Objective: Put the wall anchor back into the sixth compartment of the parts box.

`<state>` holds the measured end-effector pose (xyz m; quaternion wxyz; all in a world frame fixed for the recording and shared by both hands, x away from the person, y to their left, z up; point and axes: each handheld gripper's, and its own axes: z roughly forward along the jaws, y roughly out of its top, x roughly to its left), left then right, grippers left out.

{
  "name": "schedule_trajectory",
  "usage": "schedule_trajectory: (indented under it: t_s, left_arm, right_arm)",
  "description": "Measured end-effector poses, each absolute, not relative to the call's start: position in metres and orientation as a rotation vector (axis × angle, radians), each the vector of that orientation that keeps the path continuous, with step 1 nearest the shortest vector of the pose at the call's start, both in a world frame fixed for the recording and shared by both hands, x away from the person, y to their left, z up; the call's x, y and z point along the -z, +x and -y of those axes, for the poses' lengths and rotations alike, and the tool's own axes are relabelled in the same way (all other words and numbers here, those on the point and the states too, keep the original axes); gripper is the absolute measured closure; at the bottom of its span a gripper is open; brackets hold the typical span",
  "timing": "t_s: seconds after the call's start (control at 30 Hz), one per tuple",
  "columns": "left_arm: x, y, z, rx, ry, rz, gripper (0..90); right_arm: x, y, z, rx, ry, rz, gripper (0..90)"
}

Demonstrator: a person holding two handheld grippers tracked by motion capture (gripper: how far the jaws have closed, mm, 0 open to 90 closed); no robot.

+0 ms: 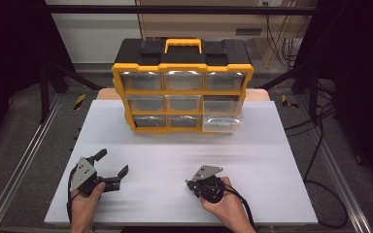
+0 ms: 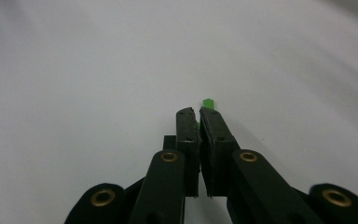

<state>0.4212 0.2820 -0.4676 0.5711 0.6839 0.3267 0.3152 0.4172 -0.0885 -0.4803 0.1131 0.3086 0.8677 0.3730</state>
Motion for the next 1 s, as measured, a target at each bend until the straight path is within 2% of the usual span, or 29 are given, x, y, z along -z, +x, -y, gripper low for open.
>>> schedule_trajectory:
  t_s: [0.77,1.0]
  left_arm:
    - [0.4681,0.4216,-0.2788,-0.735,1.622,-0.755,1.5]
    - [0.4682,0.4213,-0.2807,-0.737,1.616,-0.760,1.5]
  right_arm:
    - [0.4818,0.4183,0.0908,-1.114,0.915,-2.547,82.5]
    - [0.4860,0.4186,0.0927,-1.103,0.922,-2.538,84.4]
